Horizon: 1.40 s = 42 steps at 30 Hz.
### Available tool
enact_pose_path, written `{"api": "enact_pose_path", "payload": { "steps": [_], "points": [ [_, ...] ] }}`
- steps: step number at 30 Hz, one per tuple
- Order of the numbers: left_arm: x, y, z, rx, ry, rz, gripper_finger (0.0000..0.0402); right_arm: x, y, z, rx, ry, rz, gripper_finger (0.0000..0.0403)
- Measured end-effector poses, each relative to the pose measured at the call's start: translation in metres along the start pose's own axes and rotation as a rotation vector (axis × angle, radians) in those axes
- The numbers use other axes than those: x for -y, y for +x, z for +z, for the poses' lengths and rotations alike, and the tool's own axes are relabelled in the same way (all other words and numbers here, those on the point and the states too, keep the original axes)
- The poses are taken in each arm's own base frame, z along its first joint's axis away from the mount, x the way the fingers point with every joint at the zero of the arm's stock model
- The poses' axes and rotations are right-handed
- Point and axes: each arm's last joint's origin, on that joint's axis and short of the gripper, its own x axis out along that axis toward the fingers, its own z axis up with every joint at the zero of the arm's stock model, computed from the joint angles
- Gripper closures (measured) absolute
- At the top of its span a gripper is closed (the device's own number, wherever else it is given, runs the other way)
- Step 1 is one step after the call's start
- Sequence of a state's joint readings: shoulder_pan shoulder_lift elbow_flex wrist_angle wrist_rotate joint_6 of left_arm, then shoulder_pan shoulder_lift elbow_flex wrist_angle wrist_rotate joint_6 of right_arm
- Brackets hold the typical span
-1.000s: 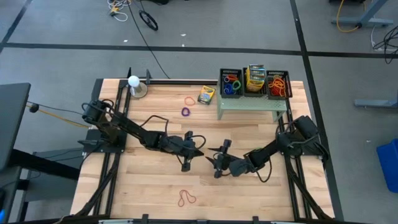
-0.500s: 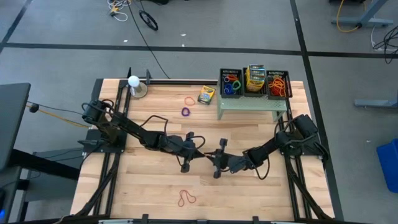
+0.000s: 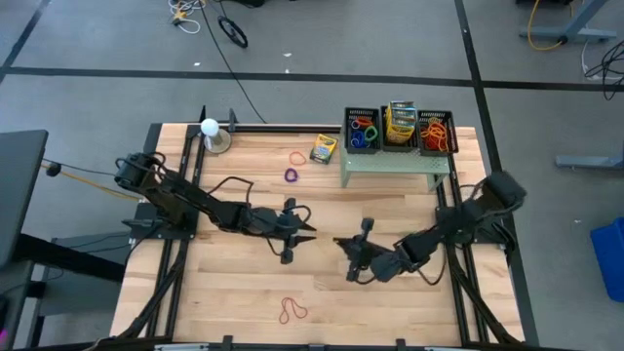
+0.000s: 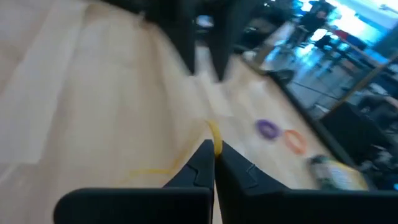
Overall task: Pick & Place Office Desk Supplies
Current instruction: Put the yellow rubber band into the right black basket on the shelf
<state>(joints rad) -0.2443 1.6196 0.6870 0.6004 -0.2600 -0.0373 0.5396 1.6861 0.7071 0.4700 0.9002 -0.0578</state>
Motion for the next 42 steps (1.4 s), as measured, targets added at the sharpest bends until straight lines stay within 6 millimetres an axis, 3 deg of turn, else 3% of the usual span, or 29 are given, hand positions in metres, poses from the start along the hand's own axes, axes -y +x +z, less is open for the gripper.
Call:
{"api": "enact_pose_path", "payload": {
  "steps": [6,15,20,25,32,42],
  "points": [
    [-0.005,-0.014,-0.019,0.066,0.01,0.012,0.0286,0.048,-0.033,0.035,0.038,0.069,-0.091,0.0401],
    [-0.014,-0.037,-0.036,0.244,-0.043,0.051,0.0288,0.158,-0.103,0.079,0.015,0.144,-0.368,0.0402],
    [-0.018,-0.043,-0.039,0.28,-0.067,0.151,0.0288,0.212,-0.126,0.088,-0.02,0.193,-0.578,0.0402],
    [-0.019,-0.043,-0.04,0.275,-0.071,0.191,0.0288,0.247,-0.129,0.08,-0.116,0.184,-0.795,0.0403],
    [-0.019,-0.043,-0.04,0.269,-0.069,0.192,0.0288,0.282,-0.113,0.058,-0.321,0.158,-1.03,0.0403],
    [-0.019,-0.043,-0.041,0.263,-0.066,0.187,0.0288,0.314,-0.093,0.004,-0.542,0.241,-1.069,0.0403]
  ]
}}
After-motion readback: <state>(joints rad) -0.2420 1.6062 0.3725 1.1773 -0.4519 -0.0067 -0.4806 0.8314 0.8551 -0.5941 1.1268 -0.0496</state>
